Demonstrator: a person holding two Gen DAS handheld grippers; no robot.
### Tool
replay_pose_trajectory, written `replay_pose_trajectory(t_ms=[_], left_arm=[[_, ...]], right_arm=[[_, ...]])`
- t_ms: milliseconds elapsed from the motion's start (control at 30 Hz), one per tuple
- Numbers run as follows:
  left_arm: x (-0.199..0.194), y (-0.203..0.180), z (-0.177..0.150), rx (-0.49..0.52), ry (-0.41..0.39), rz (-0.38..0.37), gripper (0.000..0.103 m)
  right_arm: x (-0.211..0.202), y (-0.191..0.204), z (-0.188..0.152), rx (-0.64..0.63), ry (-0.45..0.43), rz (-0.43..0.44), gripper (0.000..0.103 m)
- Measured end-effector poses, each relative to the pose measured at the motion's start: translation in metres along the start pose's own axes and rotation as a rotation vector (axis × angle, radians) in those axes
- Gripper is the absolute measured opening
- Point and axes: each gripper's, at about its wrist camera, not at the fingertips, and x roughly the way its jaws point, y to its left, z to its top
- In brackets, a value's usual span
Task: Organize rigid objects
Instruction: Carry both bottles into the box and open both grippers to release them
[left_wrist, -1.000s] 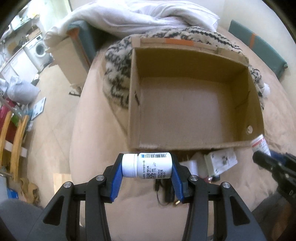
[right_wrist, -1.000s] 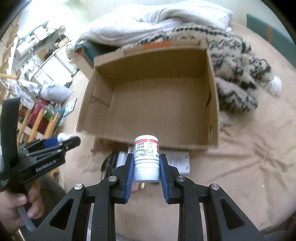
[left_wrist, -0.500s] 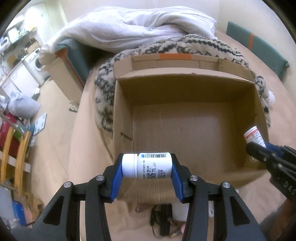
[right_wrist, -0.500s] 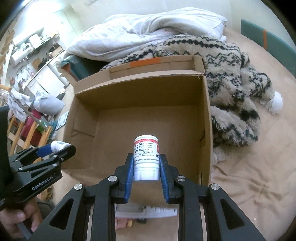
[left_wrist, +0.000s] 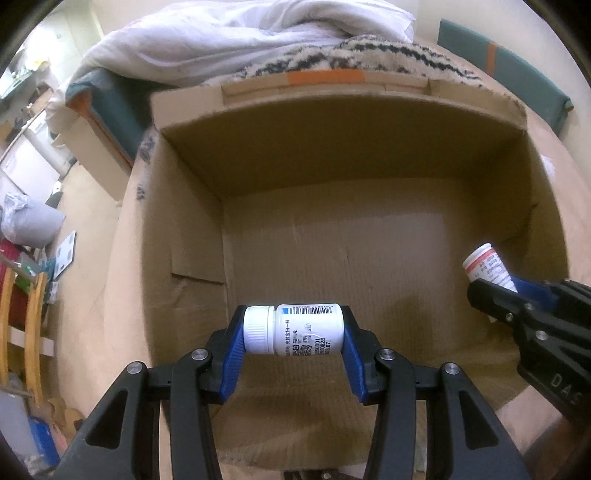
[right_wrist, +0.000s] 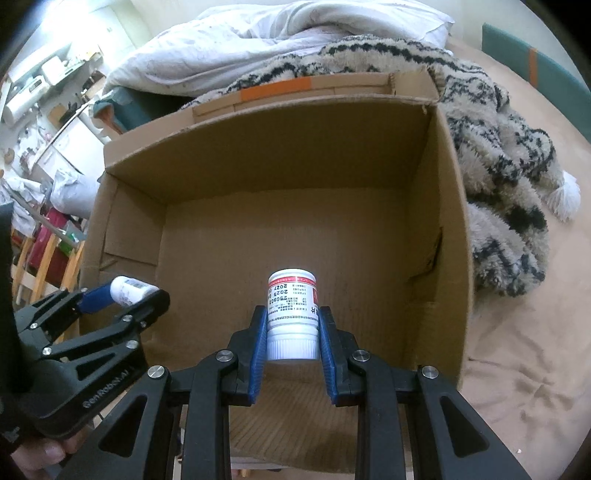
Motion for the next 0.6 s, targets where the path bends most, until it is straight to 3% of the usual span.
replay_pose_trajectory(t_ms=[300,500,567,600], left_arm=[[0.008,-0.002,-0.001,0.001,0.000,-0.003,0.043],[0.007,-0.001,-0.001,-0.004,0.000,-0.011,0.043],[0.006,0.000,-0.002,-0.007,0.002,-0.023,0.043],[0.005,0.000,-0.002,-0.009,0.001,-0.024,0.043]], right_arm=[[0.016,0.002,-0.001,0.004,0.046,-0.009,0.028],[0.011,-0.001,0.000,0.028,0.028,0.025,0.028],[0.007,-0.003,0.001,0.038,0.009,0.047,0.030],[0.005,-0.003,0.002,0.040,-0.002,0.056,0.038]])
